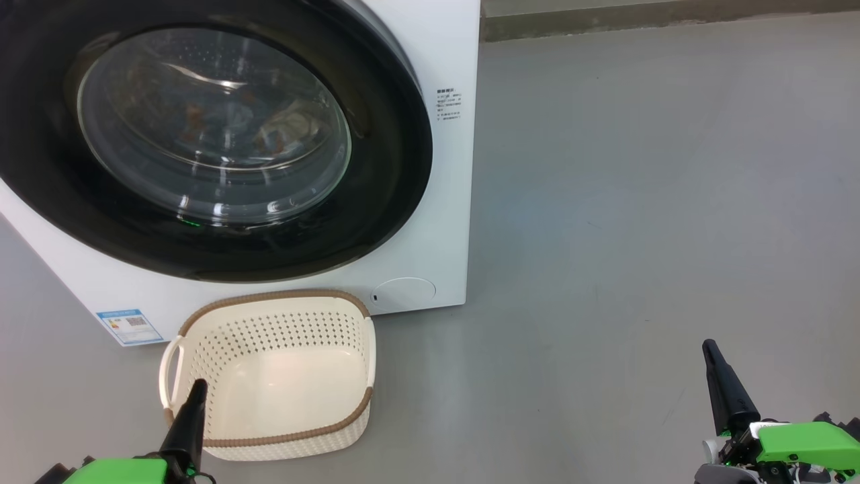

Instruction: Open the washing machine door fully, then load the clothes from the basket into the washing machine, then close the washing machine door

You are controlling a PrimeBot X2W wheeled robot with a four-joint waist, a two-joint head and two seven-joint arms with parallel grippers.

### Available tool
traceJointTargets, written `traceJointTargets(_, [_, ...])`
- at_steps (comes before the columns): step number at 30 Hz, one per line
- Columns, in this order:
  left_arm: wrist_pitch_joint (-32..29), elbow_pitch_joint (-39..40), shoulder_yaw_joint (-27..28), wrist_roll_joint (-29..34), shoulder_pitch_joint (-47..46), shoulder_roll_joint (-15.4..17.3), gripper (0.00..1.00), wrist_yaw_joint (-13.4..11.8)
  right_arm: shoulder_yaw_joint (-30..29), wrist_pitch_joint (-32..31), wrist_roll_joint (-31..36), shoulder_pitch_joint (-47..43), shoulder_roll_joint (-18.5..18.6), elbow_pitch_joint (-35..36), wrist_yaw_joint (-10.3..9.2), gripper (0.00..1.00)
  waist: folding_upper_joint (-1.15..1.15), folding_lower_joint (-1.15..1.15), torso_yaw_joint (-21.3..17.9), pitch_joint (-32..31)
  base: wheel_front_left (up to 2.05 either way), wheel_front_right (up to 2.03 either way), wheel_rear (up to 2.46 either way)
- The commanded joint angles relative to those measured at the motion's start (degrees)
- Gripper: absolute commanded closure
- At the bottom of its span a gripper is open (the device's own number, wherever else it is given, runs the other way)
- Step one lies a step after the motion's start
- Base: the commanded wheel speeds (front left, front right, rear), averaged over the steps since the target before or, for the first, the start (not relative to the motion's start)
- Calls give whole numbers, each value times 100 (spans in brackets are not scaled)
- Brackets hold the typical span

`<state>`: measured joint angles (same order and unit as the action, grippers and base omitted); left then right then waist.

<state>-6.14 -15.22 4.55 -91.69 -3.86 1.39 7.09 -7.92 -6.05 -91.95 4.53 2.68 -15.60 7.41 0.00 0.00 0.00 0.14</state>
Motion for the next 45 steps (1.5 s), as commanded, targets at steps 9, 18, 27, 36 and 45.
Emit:
traceJointTargets(9, [-35,110,197,-48,-242,149,100,40,135,-47,-18,175,23,149,8,100,0,0,0,0,0,0,0])
traceJointTargets(18, [-35,110,197,-48,-242,149,100,40,135,-47,-17,175,22,149,8,100,0,0,0,0,0,0,0])
traceJointTargets(27, [-35,111,197,-48,-242,149,100,40,134,-48,-17,175,22,149,8,100,0,0,0,0,0,0,0])
traceJointTargets(36, [-35,111,197,-48,-242,149,100,40,134,-48,-17,175,22,149,8,100,0,0,0,0,0,0,0])
traceJointTargets(45, [-35,111,197,-48,-242,149,100,40,134,-48,-17,175,22,149,8,100,0,0,0,0,0,0,0])
